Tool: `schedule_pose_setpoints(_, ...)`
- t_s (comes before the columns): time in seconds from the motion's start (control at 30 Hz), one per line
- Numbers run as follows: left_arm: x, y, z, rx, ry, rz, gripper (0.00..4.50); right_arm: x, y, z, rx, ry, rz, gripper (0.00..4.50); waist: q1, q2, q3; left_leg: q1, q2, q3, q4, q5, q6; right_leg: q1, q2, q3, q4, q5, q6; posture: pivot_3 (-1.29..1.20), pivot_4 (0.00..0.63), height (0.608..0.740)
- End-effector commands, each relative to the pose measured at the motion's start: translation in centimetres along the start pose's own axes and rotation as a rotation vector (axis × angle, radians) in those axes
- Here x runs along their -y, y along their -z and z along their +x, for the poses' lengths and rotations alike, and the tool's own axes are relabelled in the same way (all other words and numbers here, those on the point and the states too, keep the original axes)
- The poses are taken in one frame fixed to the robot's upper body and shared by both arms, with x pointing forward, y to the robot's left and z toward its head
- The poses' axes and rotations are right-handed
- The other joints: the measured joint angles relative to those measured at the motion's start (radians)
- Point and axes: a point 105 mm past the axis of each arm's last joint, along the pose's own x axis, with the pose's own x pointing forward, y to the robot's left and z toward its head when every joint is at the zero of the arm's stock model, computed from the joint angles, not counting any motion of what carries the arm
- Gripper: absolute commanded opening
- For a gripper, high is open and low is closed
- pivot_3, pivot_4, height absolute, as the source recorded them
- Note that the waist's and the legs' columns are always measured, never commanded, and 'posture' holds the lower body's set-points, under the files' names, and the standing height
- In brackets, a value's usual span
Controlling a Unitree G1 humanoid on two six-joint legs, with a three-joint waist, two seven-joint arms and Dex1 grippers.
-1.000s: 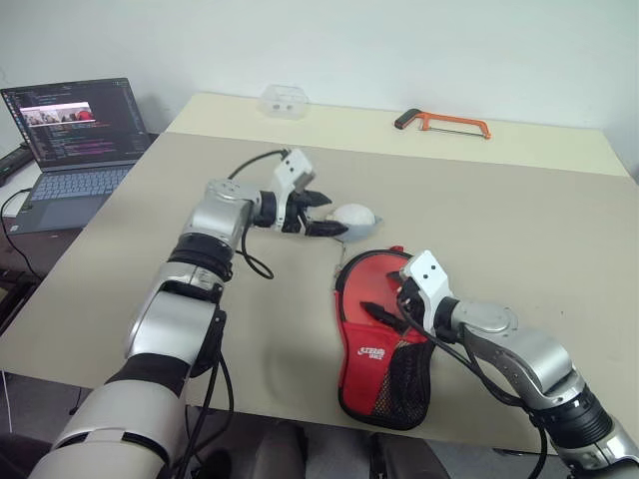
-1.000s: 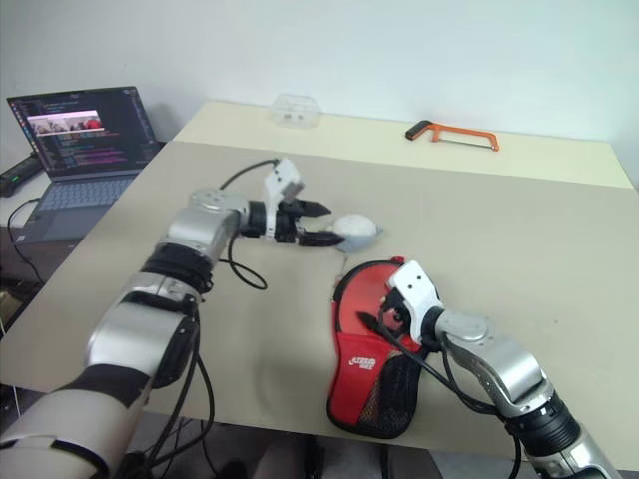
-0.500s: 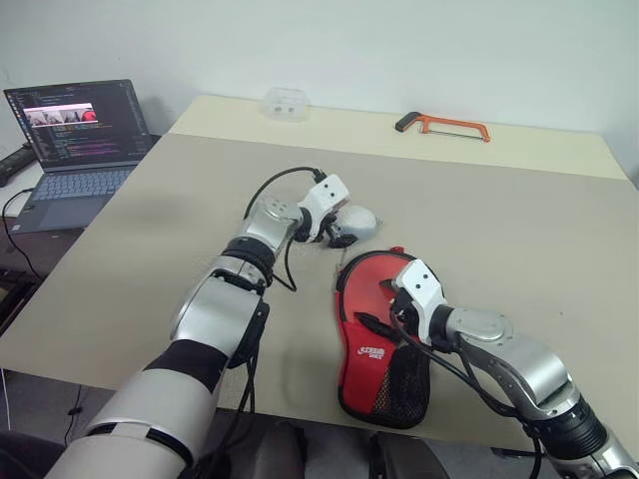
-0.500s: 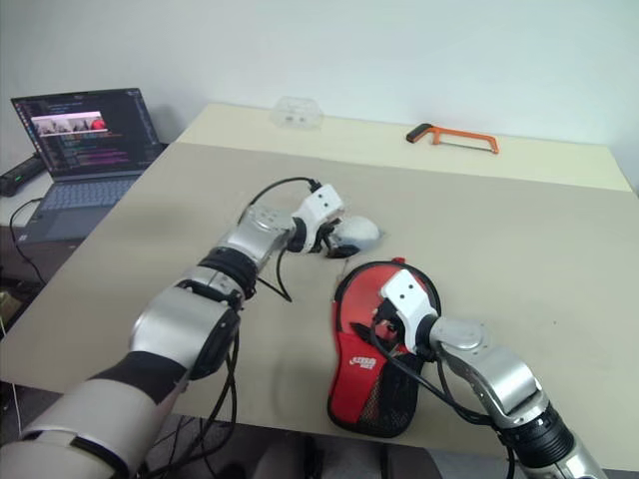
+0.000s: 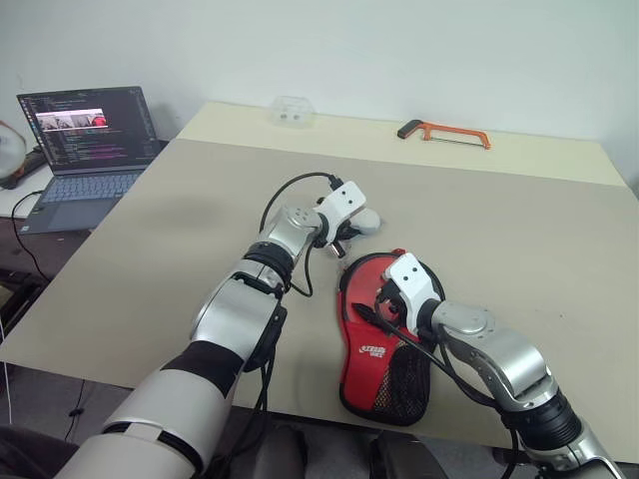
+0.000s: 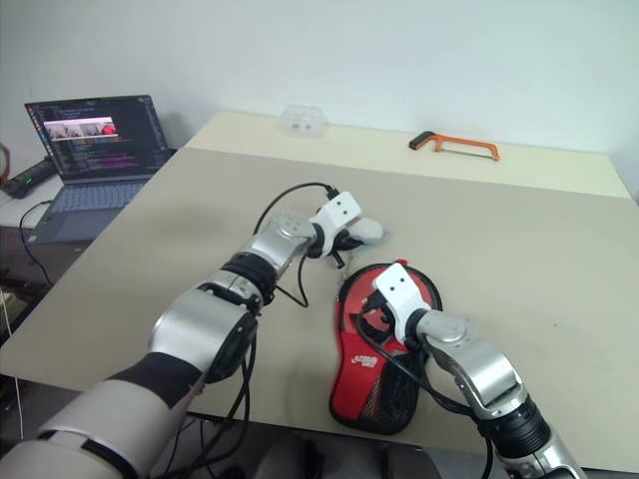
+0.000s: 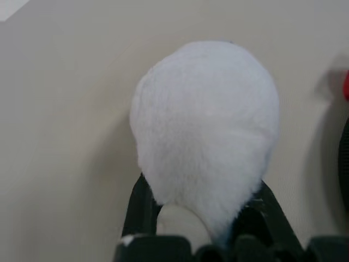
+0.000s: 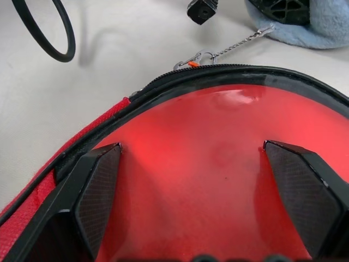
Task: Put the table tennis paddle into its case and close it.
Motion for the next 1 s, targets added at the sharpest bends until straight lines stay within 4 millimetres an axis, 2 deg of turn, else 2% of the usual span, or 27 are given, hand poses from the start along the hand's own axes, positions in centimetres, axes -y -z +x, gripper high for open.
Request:
schedule_pose_setpoints(0.03,-1.6,-3.2,-0.6,0.068,-0.082,0.06,0.59,0.2,5.6,0.2,-0.243,0.023,0.06,4.5,0.0,0.0,0.0,0.0,0.0,-0.001,0.0,0.0,0.001,0.0,0.0,0.0,0.0,0.0,0.0,0.0,0.15,0.74)
schedule_pose_setpoints(0.23,-2.6,-5.9,-0.7,0.144,-0.221,0.124,0.59,-0.2,5.6,0.8,-0.255,0.009,0.047,4.5,0.0,0.0,0.0,0.002,-0.002,-0.004,0.0,-0.002,0.004,0.005,-0.001,-0.003,-0.001,0.0,0.0,0.0,0.15,0.74)
schedule_pose_setpoints(0.37,-2.6,-9.5,-0.7,0.241,-0.334,0.225,0.59,-1.0,5.6,0.8,-0.261,-0.023,0.041,4.5,0.0,0.0,0.0,0.009,-0.002,-0.004,-0.002,-0.002,0.004,0.011,-0.001,-0.003,-0.003,0.0,0.0,0.0,0.15,0.74)
schedule_pose_setpoints(0.53,0.6,-13.8,0.0,0.373,-0.324,0.378,0.57,-1.8,5.6,0.5,-0.272,-0.064,0.009,4.5,0.0,0.0,0.0,0.011,-0.003,-0.003,-0.002,-0.002,0.004,0.014,-0.001,-0.003,-0.004,0.0,0.001,0.0,0.15,0.74)
schedule_pose_setpoints(0.67,3.7,-15.4,0.9,0.433,-0.26,0.473,0.57,-1.7,5.5,0.4,-0.272,-0.061,-0.001,4.5,0.0,0.0,0.0,0.011,-0.003,-0.003,-0.004,-0.002,0.004,0.013,-0.001,-0.002,-0.006,0.0,0.001,0.0,0.15,0.74)
schedule_pose_setpoints(0.83,9.4,-15.7,2.3,0.482,-0.07,0.628,0.57,-1.9,5.5,0.5,-0.271,-0.057,0.003,4.5,0.0,0.0,0.0,0.011,-0.003,-0.002,-0.004,-0.002,0.004,0.014,-0.001,-0.001,-0.007,-0.001,0.001,0.0,0.15,0.74)
schedule_pose_setpoints(0.93,11.6,-14.5,3.0,0.464,0.032,0.67,0.57,-2.0,5.5,0.6,-0.268,-0.053,0.006,4.5,-0.003,0.0,-0.001,0.011,-0.003,-0.002,-0.004,-0.002,0.004,0.014,-0.001,-0.001,-0.007,-0.001,0.001,0.0,0.15,0.74)
schedule_pose_setpoints(1.0,12.5,-12.7,3.5,0.398,0.113,0.681,0.57,-1.9,5.4,0.7,-0.266,-0.047,0.005,4.5,-0.004,0.002,-0.001,0.011,-0.003,-0.002,-0.005,-0.002,0.004,0.013,-0.001,0.0,-0.007,-0.001,0.001,0.0,0.15,0.74)
